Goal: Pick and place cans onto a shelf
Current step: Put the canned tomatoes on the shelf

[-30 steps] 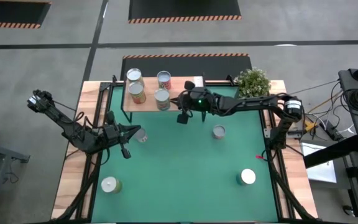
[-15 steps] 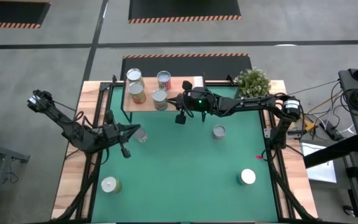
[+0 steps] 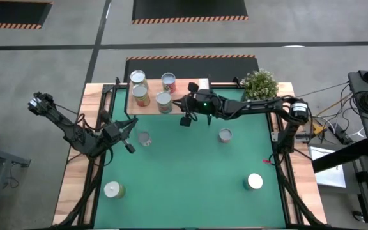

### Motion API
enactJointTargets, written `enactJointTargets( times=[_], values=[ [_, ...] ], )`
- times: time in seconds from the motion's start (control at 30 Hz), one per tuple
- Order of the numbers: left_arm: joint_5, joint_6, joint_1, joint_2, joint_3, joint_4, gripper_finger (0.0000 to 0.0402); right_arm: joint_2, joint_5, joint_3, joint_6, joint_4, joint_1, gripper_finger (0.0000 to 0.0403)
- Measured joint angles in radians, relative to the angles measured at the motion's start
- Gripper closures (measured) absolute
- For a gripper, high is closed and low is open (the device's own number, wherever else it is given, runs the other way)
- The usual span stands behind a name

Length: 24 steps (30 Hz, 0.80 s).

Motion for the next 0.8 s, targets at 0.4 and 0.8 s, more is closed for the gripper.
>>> enactJointTargets(
  times=[0.4,0.8],
  values=[
    [0.0,0.0,0.0,-0.003,0.0,-0.003,0.0402,0.135,-0.001,0.176,-0.036,-0.058,0.006,0.039],
    [0.0,-0.014,0.0,0.004,0.0,-0.011,0.0402,0.13,0.054,0.241,-0.078,-0.137,-0.006,0.039]
  ],
)
